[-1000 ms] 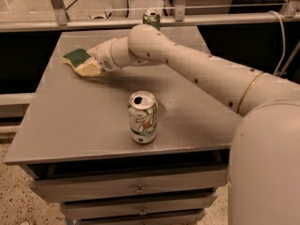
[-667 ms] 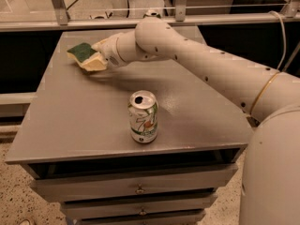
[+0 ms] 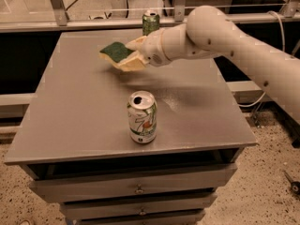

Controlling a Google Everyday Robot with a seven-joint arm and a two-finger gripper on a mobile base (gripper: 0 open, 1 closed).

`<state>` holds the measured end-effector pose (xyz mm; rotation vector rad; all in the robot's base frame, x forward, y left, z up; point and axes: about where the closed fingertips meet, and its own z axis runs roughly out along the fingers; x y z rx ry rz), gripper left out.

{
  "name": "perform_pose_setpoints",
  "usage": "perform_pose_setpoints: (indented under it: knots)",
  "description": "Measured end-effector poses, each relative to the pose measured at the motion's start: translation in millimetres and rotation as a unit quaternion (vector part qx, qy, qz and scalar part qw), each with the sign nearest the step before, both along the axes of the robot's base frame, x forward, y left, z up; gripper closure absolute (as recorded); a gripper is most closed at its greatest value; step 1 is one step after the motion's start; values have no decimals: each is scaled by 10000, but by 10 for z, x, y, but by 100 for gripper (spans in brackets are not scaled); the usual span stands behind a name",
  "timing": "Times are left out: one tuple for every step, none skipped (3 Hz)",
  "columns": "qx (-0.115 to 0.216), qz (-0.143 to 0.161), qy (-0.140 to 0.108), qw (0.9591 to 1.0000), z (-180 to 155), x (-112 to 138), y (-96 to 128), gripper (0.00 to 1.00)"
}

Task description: Move sponge near 7up can

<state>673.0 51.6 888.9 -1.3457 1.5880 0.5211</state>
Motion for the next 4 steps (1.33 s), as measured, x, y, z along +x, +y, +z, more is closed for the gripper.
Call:
perform_pose_setpoints:
  knots:
    - [-187, -72, 39, 9998, 66, -254, -676, 100]
    - [-395, -6, 25, 9992, 151, -563, -1202, 100]
    - [-603, 266, 75, 9978, 145, -925, -1530, 100]
    - [-710, 549, 206, 9958, 50, -1238, -1742, 100]
